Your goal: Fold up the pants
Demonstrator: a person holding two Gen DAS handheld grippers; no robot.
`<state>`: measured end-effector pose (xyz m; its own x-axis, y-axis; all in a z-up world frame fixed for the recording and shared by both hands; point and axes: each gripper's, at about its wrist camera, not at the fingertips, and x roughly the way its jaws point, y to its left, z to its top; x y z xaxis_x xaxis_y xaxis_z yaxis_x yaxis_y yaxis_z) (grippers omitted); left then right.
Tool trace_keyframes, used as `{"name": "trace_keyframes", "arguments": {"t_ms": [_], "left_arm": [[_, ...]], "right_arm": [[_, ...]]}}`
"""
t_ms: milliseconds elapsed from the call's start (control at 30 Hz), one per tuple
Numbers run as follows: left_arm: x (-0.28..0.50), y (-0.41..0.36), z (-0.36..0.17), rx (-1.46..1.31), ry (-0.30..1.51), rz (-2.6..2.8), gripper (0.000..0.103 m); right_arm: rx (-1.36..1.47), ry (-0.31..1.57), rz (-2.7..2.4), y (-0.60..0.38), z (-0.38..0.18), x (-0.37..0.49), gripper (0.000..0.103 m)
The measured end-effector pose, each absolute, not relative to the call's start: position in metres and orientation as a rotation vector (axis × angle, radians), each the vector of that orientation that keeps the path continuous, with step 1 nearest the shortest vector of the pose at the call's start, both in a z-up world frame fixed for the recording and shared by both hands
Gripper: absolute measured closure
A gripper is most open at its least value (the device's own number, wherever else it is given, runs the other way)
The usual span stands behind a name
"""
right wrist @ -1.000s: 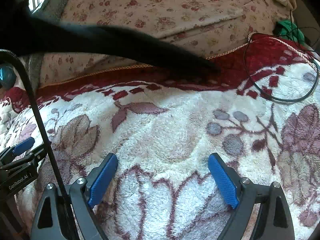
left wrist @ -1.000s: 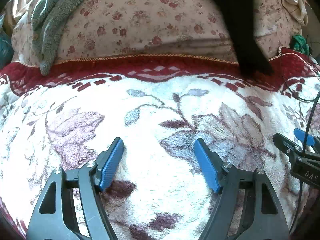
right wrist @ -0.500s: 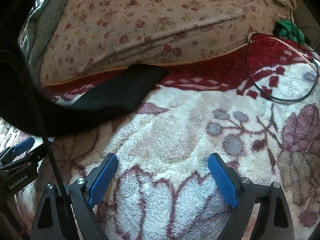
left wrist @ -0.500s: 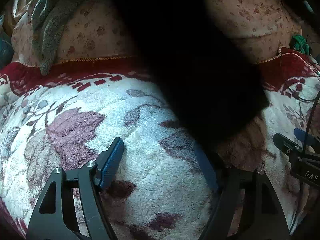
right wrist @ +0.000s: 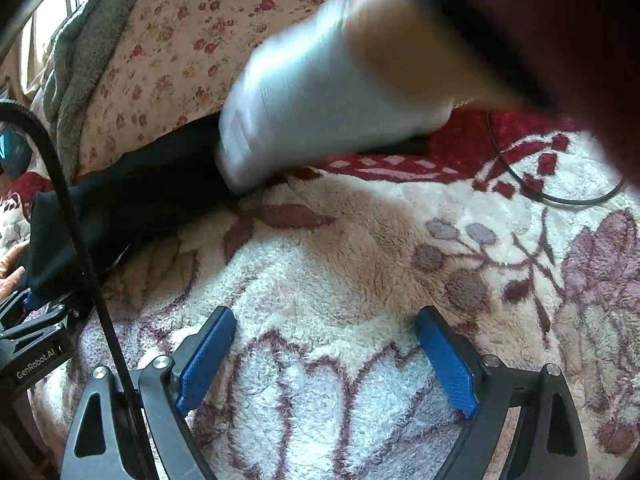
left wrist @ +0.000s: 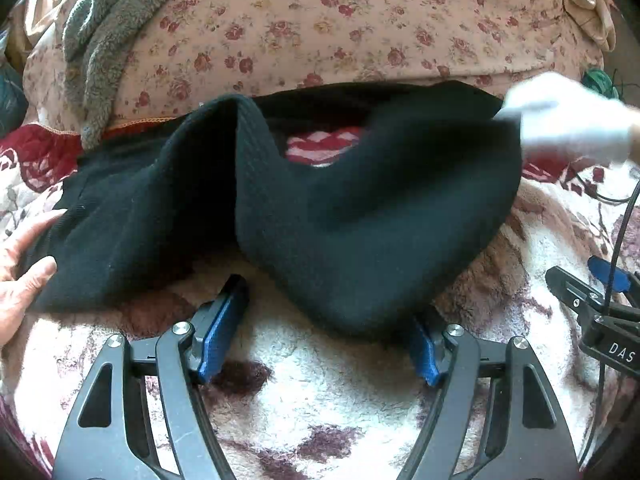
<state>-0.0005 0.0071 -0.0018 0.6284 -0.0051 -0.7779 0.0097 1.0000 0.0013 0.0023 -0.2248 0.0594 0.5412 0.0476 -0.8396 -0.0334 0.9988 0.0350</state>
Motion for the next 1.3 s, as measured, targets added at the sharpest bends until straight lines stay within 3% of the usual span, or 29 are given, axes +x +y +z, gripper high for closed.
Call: {"name": "trace_keyframes", "arguments": {"t_ms": [1300], "left_arm": [[-0.0002,0.0051,0.0007,0.025,0.898,-0.003,0.029]], "right_arm": [[0.003,1.002,0.043,-0.2221,0.0585,0.0022,0.012]]}}
